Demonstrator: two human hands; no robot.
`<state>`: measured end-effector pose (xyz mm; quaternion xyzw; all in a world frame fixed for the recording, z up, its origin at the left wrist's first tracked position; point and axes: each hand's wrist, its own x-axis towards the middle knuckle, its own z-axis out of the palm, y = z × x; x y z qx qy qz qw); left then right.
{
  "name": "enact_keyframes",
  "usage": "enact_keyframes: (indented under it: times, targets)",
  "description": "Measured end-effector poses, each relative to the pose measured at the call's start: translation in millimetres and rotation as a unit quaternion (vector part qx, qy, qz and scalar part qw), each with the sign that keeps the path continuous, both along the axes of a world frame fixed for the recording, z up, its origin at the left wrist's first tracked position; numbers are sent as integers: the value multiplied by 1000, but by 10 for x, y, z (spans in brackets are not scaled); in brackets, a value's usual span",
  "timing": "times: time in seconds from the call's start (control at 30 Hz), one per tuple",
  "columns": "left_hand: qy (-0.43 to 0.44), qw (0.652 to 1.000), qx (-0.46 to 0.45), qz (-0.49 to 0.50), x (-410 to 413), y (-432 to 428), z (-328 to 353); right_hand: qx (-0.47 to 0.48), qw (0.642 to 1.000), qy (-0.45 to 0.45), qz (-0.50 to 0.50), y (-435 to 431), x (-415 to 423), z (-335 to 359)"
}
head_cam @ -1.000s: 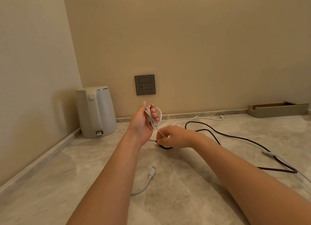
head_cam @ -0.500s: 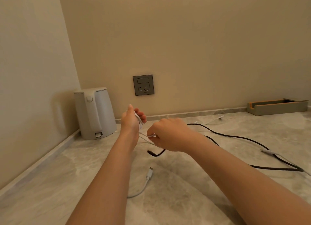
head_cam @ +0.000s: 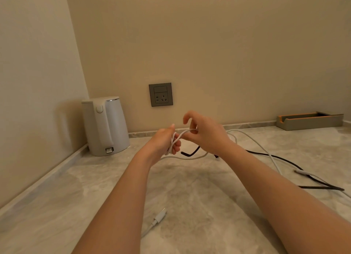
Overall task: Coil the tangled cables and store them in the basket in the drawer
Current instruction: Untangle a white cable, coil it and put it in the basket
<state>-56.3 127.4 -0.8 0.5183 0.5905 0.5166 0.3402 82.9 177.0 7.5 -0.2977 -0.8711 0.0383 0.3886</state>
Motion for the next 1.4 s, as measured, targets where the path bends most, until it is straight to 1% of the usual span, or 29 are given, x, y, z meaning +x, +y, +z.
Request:
enact_keyframes:
  times: [0.07, 0.13, 0.23, 0.33, 0.4, 0.43, 0.53, 0.6, 0.67, 0.77, 0.87, 0.9, 0.97, 1.03, 1.1, 1.2, 1.27, 1.3, 1.37, 1.4]
  targets:
    - [-26, 998, -25, -48, 24, -28, 5, -46, 999, 18, 23, 75, 1, -55]
    - [-16, 994, -62, -84, 45, -54, 23, -78, 995, 31, 47, 141, 3, -94]
    - [35, 988, -103, -110, 51, -108, 49, -96, 991, 54, 72, 233, 53, -120]
    - [112, 982, -92, -123, 47, -130, 35, -109, 989, 55, 81, 297, 87, -159]
    - [118, 983, -82, -116, 24, -109, 29, -96, 993, 35, 61, 341, 97, -182]
    - [104, 986, -77, -105, -7, -104, 34, -79, 996, 20, 35, 374, 122, -190]
    - [21, 997, -50, -52, -177, -105, 53, -30, 997, -11, -70, 496, 302, -199]
    - [-9, 999, -35, -26, -252, -101, 45, -28, 995, -19, -94, 572, 407, -220]
    - [-37, 999, -26, -13, -266, -72, 21, -17, 992, -60, -106, 613, 409, -262]
    - [-114, 993, 4, 11, -298, -51, 17, -49, 978, -142, -142, 681, 401, -346]
    - [-201, 978, 41, 43, -406, -51, 41, -100, 955, -194, -202, 765, 482, -417]
    - [-223, 972, 49, 52, -427, -51, 48, -107, 948, -210, -214, 783, 502, -429]
    - [-233, 969, 52, 66, -438, -48, 41, -128, 943, -221, -213, 805, 507, -456]
    - [-218, 972, 44, 75, -434, -40, 30, -126, 951, -194, -204, 793, 478, -460]
    - [-210, 974, 42, 69, -415, -31, 32, -81, 967, -138, -196, 758, 424, -422]
    - [-212, 976, 41, 32, -387, -47, 57, -42, 988, -83, -122, 640, 271, -317]
    - [-208, 977, 36, 6, -366, -66, 66, -60, 995, -53, -61, 523, 148, -244]
    - [-209, 977, 33, -4, -358, -73, 70, -80, 996, -19, -33, 472, 88, -211]
    - [-218, 975, 29, -21, -351, -78, 76, -145, 985, 88, 34, 367, 4, -140]
    - [-224, 974, 28, -27, -356, -79, 80, -182, 970, 146, 64, 325, -27, -111]
